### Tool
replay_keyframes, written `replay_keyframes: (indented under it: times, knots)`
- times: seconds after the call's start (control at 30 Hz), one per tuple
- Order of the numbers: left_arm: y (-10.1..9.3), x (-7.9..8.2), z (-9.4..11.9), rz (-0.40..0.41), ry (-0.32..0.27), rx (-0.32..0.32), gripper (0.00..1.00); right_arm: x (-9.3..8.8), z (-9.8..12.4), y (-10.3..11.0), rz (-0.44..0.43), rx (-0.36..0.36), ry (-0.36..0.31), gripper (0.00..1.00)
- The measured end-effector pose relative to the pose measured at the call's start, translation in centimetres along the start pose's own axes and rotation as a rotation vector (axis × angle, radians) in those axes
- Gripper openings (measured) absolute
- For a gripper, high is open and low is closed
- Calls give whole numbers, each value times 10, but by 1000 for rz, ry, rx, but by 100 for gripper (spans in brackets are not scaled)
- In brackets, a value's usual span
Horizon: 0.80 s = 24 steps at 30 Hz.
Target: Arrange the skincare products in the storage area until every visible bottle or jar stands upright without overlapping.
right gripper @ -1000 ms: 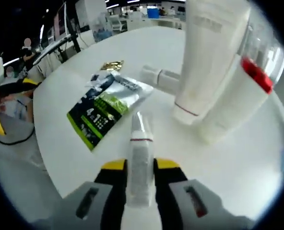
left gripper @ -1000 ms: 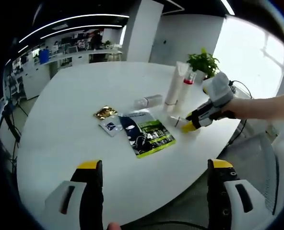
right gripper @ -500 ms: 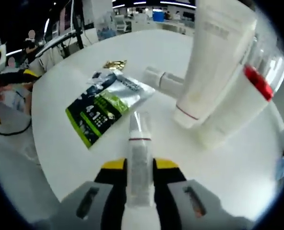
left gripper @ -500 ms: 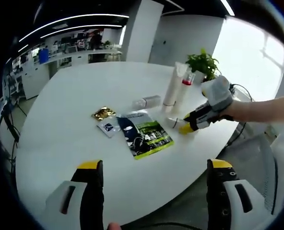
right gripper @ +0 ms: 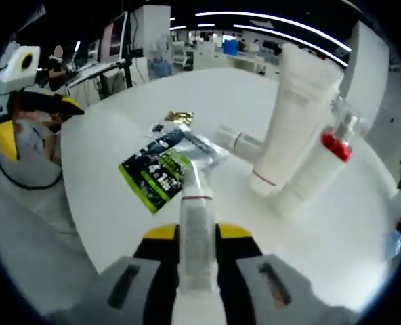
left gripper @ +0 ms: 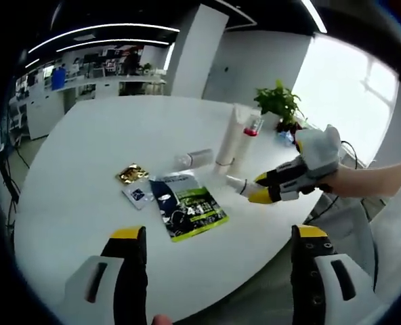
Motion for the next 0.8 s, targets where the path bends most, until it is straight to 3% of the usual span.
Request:
replay_keyframes:
  times: [0.4,0.8]
  knots:
    - [-30,18,-3,13,-44,-69,83,30,45,32,-25,2,-188,19]
    - [-65,38,-11,216,-153,-206,79,44,82,52,-52,-7,-327,19]
Point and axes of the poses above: the point that each gripper's makers call its tool centre point, and the gripper's own axes: z roughly backward along the fingers, y roughly to its left, x roughly out of its top, the point moved 6 cm from there along z, roughly backward along the fingers, and after that the axes turned 3 degrees about -z, right-handed, at the moved point
